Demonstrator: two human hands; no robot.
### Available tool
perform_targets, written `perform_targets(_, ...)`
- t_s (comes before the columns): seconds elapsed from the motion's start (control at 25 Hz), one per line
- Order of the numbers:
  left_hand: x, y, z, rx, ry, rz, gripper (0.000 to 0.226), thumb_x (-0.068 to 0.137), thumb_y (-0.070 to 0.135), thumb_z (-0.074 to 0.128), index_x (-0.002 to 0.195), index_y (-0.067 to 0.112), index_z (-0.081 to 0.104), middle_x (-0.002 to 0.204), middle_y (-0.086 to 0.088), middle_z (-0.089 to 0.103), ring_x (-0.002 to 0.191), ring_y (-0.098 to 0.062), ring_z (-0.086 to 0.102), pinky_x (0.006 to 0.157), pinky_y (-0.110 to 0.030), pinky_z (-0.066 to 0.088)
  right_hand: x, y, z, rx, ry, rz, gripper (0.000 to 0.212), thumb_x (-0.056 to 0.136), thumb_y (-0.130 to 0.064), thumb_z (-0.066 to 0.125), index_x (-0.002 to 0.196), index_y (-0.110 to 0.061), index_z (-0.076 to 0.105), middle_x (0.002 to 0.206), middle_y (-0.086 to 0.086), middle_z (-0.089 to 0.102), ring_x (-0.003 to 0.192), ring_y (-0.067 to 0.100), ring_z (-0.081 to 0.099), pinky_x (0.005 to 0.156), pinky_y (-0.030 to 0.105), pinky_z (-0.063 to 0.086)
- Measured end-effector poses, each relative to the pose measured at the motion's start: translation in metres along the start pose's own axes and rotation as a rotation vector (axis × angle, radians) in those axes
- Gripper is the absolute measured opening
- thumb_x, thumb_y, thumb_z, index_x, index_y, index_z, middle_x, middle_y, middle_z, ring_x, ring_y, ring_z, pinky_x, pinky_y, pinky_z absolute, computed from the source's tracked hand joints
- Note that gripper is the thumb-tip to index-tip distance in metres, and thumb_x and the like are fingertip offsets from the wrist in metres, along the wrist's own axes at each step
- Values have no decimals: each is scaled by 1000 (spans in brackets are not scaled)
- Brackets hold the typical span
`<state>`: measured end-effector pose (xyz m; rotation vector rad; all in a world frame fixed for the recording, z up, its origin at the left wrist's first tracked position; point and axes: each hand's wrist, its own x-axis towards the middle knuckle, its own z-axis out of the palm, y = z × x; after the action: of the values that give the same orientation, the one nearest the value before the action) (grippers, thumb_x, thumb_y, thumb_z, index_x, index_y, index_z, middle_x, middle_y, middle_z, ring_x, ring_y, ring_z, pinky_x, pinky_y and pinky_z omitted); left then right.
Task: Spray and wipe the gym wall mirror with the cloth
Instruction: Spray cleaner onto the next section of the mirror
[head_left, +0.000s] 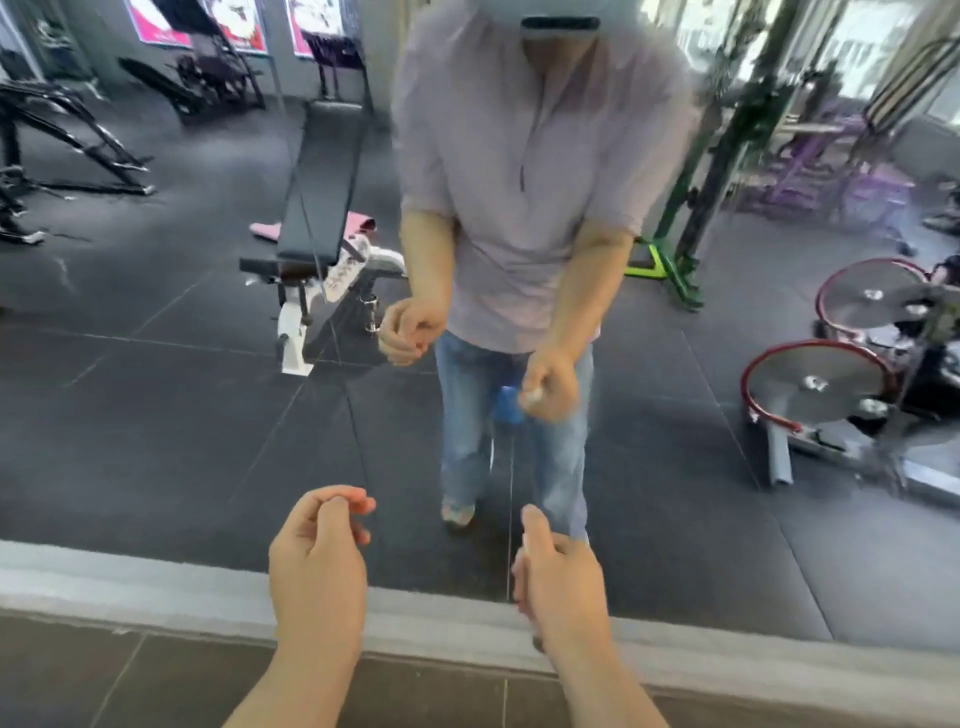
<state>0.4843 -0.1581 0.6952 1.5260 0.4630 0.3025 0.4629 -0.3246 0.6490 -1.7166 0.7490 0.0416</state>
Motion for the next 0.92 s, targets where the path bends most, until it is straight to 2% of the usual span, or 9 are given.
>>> perform_targets(0.08,-1,-13,-5,40,-51,-21,30,91,5,44,71,16,64,71,5,67,62,-16,50,62,-33,40,0,9,-1,118,50,64,60,90,-60,48,55,-11,50,46,5,47,45,19,42,50,28,33)
perform_targets(0.24,-10,-32,3,89,-133,-68,29,92,6,44,74,14,65,73,5,68,65,-18,51,64,-34,42,8,35,-19,170,218,196,61,91,-62,44,57,-13,52,46,3,50,46,20,44,52,31,38)
perform_targets(0.36,-24,-44,20,156,-212,-81,29,94,7,44,77,14,67,76,2,69,68,-20,54,70,-38,46,22,53,-42,241,216,313,69,90,-68,41,59,-9,55,49,7,54,47,22,50,51,31,42)
perform_targets(0.52,-51,-55,54,228,-283,-55,29,93,7,45,76,16,67,76,2,70,67,-20,55,70,-38,44,38,81,-86,387,215,459,62,92,-60,45,62,-7,54,50,9,53,43,20,47,50,28,43)
perform_targets(0.68,-103,-65,116,291,-341,-38,28,93,8,45,78,16,67,76,2,70,68,-20,55,67,-36,43,55,113,-162,584,159,570,66,87,-69,49,61,-8,51,48,7,47,38,19,42,43,24,38)
perform_targets(0.8,-165,-72,188,327,-421,-17,27,93,9,45,79,16,67,75,3,69,65,-18,53,58,-32,38,79,138,-248,675,259,559,62,90,-63,47,74,-4,58,47,7,50,39,20,45,48,29,40)
perform_targets(0.92,-226,-79,262,322,-441,15,28,92,7,45,77,14,67,76,-2,67,63,-19,51,57,-31,37,107,159,-332,735,237,589,66,79,-73,48,80,-8,58,54,6,53,44,21,46,52,29,40)
